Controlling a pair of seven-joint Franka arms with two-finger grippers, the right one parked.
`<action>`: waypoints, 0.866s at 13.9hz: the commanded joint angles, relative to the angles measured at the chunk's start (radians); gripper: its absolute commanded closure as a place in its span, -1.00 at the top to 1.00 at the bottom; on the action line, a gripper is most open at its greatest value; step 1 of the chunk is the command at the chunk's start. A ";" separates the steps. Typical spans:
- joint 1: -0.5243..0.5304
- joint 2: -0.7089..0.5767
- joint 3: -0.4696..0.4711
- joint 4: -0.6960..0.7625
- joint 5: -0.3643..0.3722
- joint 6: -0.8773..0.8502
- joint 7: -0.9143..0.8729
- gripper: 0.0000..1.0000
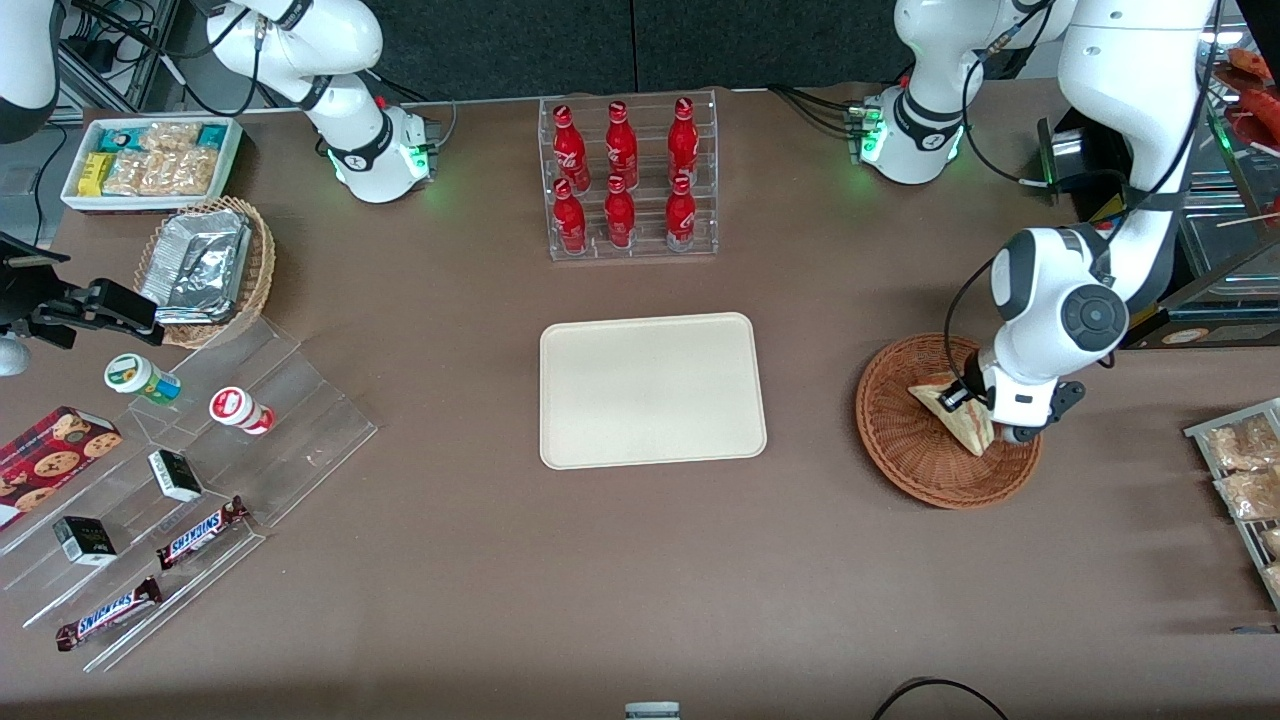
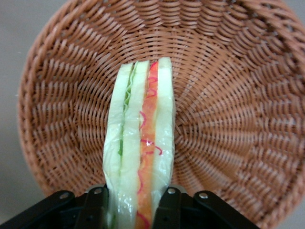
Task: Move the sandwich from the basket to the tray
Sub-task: 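Close the left gripper on the wrapped sandwich and lift it, then carry the sandwich with the left gripper over the cream tray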
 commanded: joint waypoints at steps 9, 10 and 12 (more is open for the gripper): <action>-0.390 0.047 0.000 0.331 -0.011 -0.311 -0.045 -1.00; -0.414 0.065 -0.004 0.351 -0.011 -0.310 -0.032 -1.00; -0.477 0.111 -0.027 0.409 -0.011 -0.302 -0.036 -1.00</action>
